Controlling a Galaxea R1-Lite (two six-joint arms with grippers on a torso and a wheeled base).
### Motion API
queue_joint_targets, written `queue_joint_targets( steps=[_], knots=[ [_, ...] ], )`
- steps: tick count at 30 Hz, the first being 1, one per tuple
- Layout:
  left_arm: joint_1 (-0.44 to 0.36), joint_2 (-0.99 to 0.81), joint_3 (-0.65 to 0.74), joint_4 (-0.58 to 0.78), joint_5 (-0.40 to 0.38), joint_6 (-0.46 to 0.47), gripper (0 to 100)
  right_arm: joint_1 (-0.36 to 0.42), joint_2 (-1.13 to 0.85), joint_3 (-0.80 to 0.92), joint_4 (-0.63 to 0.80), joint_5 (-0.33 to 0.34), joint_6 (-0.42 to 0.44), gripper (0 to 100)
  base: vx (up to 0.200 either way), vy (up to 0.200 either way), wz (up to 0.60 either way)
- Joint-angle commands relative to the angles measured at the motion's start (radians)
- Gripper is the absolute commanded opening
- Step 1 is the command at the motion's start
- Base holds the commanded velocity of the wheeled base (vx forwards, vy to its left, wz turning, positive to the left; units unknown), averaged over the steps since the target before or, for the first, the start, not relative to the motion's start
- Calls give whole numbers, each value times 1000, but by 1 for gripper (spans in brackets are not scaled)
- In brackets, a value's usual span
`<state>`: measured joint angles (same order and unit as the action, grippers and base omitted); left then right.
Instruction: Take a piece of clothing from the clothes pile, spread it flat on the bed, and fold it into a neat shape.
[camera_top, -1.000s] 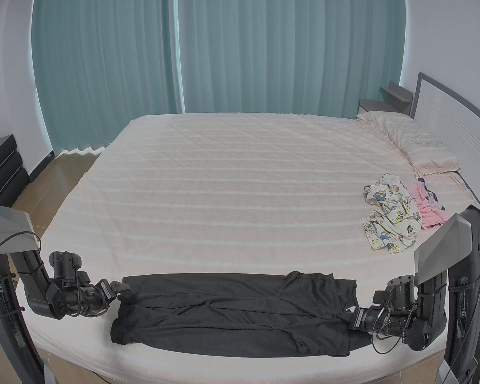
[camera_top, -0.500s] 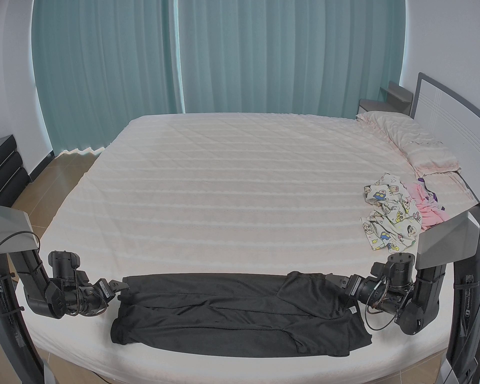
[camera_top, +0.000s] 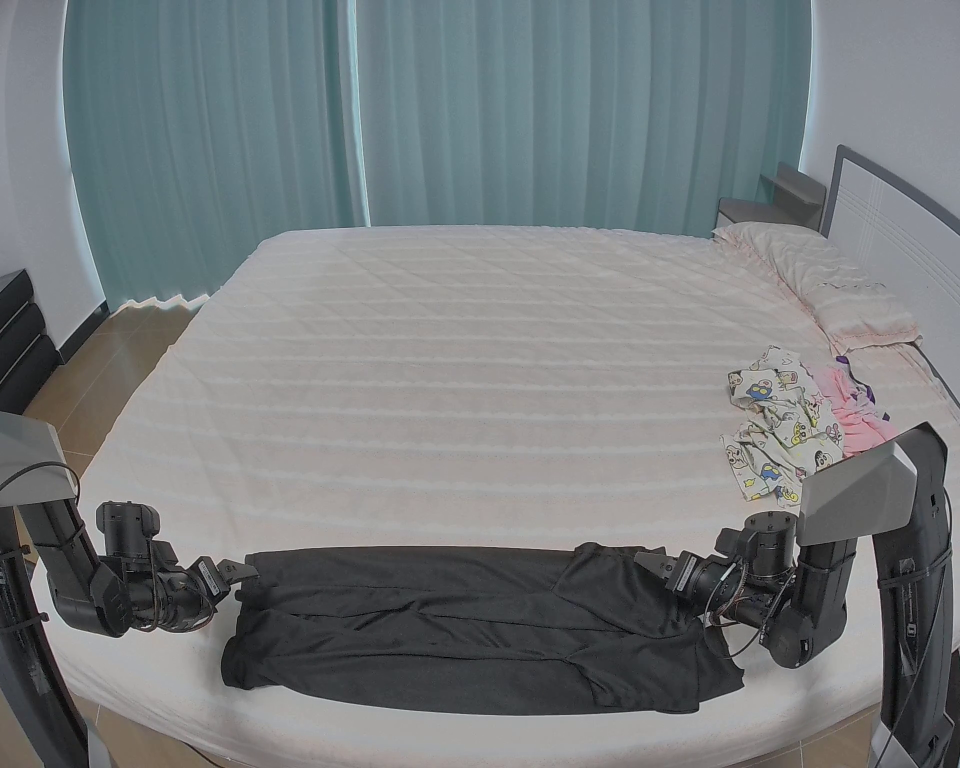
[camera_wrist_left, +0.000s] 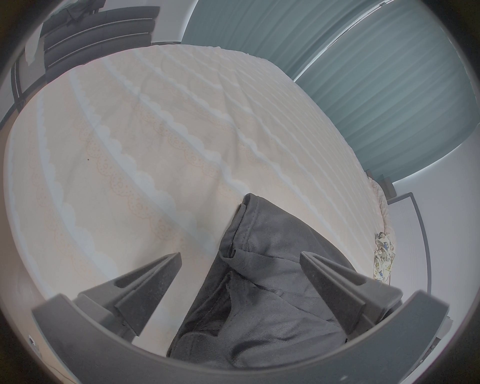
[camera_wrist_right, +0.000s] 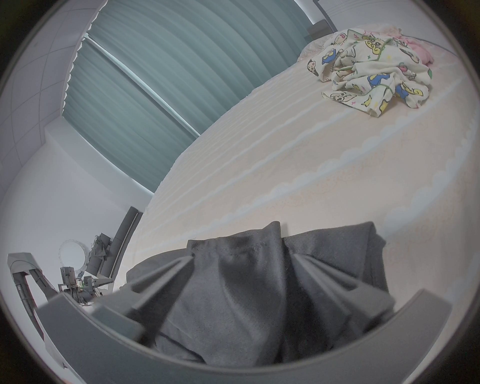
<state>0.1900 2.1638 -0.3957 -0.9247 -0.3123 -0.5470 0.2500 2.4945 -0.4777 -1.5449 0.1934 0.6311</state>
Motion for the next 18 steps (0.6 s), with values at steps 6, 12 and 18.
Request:
queue_joint_targets(
  steps=[6,12,18],
  knots=[
    [0,2,0,0,1,-1,100,-15,20,-7,-15,-8,45,0,0,0,0],
    [0,2,0,0,-1,-1,100,-46,-23,21,-18,-29,81,0,0,0,0],
    [-1,2,0,0,-1,-2,100,-60,-49,63,-18,-20,90,0,0,0,0]
  ],
)
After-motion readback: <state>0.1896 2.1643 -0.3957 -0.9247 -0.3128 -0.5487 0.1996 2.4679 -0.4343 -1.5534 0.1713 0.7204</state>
